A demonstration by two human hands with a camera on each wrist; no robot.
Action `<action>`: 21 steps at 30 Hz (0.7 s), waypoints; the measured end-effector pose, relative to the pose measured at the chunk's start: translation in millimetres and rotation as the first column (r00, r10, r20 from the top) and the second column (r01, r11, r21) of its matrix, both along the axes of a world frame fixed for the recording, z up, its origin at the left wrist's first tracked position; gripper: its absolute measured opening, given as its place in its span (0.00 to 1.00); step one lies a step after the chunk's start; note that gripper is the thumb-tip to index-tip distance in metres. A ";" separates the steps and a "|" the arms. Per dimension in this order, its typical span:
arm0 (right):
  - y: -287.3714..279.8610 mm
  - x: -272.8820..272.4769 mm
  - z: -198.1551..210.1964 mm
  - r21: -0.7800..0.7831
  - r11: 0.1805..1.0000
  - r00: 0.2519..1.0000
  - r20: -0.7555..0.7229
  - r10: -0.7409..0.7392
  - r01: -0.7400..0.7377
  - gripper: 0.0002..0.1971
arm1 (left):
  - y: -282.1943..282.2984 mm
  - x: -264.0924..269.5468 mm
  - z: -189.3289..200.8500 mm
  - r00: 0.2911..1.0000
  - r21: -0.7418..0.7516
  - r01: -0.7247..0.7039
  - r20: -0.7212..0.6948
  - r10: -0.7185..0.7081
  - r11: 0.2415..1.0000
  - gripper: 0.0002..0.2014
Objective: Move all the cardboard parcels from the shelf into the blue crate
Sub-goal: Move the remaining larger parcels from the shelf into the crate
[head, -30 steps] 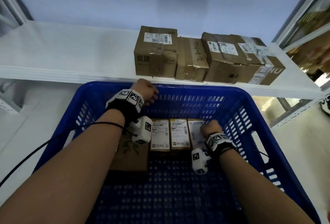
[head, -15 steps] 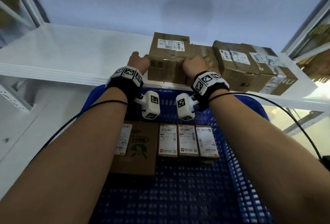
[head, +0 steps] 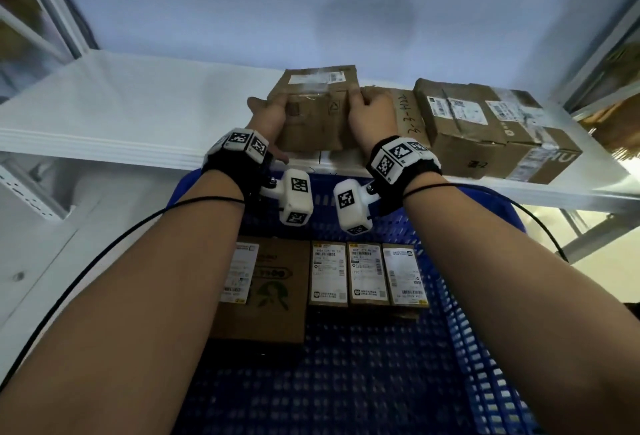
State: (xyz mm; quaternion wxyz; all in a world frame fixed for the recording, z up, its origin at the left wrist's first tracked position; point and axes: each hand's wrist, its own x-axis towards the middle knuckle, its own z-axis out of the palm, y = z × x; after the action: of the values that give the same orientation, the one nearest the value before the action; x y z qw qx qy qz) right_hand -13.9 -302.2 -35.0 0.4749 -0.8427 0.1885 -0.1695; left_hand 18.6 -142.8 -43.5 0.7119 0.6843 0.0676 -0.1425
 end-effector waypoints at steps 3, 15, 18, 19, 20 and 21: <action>2.5 -11.3 11.1 0.118 0.992 0.997 0.075 0.032 -0.040 0.27 | 6.2 -15.4 16.6 0.998 -0.109 -0.059 0.025 0.062 0.992 0.25; -5.7 -54.6 15.9 0.611 0.742 0.938 0.000 0.348 -0.275 0.30 | 75.6 -50.4 17.9 0.979 -0.321 0.192 -0.005 -0.205 0.928 0.34; -17.3 -62.1 4.8 0.604 0.732 0.901 -0.051 0.431 -0.316 0.31 | 88.7 -62.8 10.2 0.925 -0.166 0.371 -0.026 -0.380 0.914 0.30; -18.9 -64.4 0.4 0.593 0.732 0.886 -0.065 0.460 -0.336 0.35 | 91.1 -64.2 6.6 0.922 -0.108 0.378 -0.041 -0.384 0.919 0.28; -18.4 -67.9 -5.3 0.588 0.733 0.869 -0.099 0.485 -0.342 0.39 | 92.8 -66.4 4.3 0.926 -0.061 0.370 -0.052 -0.373 0.927 0.26; -18.4 -70.5 -13.4 0.585 0.734 0.849 -0.138 0.510 -0.346 0.43 | 93.9 -67.9 1.5 0.937 -0.022 0.345 -0.061 -0.345 0.938 0.24</action>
State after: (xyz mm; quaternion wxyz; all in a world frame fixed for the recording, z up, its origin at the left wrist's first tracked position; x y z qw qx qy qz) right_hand -84.4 -320.6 -48.4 0.6855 -0.7101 0.0940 0.1308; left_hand -49.3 -48.9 -42.1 0.6771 0.6768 -0.0315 -0.2872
